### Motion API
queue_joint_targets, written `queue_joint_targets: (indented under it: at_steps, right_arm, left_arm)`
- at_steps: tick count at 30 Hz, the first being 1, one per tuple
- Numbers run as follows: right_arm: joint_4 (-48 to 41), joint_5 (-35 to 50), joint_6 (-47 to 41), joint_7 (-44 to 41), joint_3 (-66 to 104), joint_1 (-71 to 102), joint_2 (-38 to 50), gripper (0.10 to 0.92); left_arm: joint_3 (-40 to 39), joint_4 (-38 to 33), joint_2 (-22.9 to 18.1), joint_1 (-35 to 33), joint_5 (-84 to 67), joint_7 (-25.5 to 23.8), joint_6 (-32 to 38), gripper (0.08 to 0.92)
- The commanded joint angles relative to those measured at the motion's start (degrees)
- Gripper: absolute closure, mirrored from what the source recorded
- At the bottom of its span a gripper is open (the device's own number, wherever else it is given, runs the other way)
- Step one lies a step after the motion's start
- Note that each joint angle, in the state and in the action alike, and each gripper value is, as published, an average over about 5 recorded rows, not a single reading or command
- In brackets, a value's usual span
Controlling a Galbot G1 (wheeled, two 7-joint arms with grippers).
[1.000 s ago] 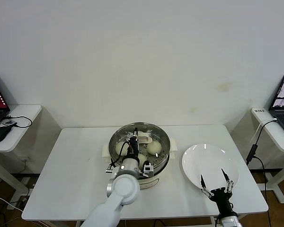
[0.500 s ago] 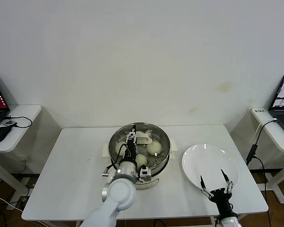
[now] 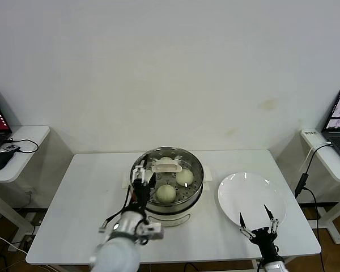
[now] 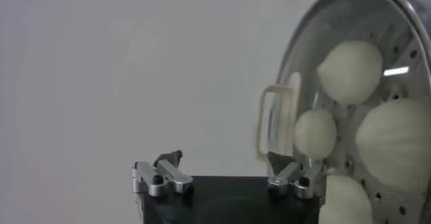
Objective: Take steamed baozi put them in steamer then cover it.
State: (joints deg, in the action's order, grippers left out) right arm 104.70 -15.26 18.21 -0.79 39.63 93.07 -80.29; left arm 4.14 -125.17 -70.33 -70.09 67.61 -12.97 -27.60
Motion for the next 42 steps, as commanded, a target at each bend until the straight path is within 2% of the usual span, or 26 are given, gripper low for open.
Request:
queue_joint_targets:
  at_steps: [1,3,8,13,17,24,42]
  right_arm:
    - [0.83,3.61,-0.18,-0.81,-0.77,0.43,0.62,0.203]
    - [1.20,4.69,-0.31,-1.10,-1.47,0.72,0.98,0.202]
    - [2.80,8.39,-0.64,-2.49,-3.30,2.67,3.08,0.203]
    - [5.03,13.74,-2.51,-4.37,-5.20,5.74,6.37,0.203]
    - [6.08,15.46,-3.70,-5.13,-6.86,7.51,7.91,0.203]
    - [7.09,14.95,-3.84,-5.32,-7.54,8.54,7.65,0.203]
    - [8.42,15.34,-4.76,-5.84,-8.59,9.67,7.02,0.203]
  left_arm:
    - [27.08,-10.18,4.20,-25.40,-59.43,22.97,19.88,0.177]
    - [32.55,-7.11,3.31,-27.69,-70.85,24.07,25.43,0.177]
    - [36.55,-2.51,2.33,-34.09,-86.01,26.59,30.16,0.177]
    - [35.80,1.23,0.34,-38.36,-89.50,26.82,37.83,0.177]
    - [34.33,4.55,-1.41,-39.02,-89.54,25.72,40.76,0.177]
    - [33.06,8.20,-2.59,-39.32,-88.97,22.60,41.96,0.177]
    - [30.46,9.53,-3.19,-38.76,-85.38,21.31,41.89,0.177]
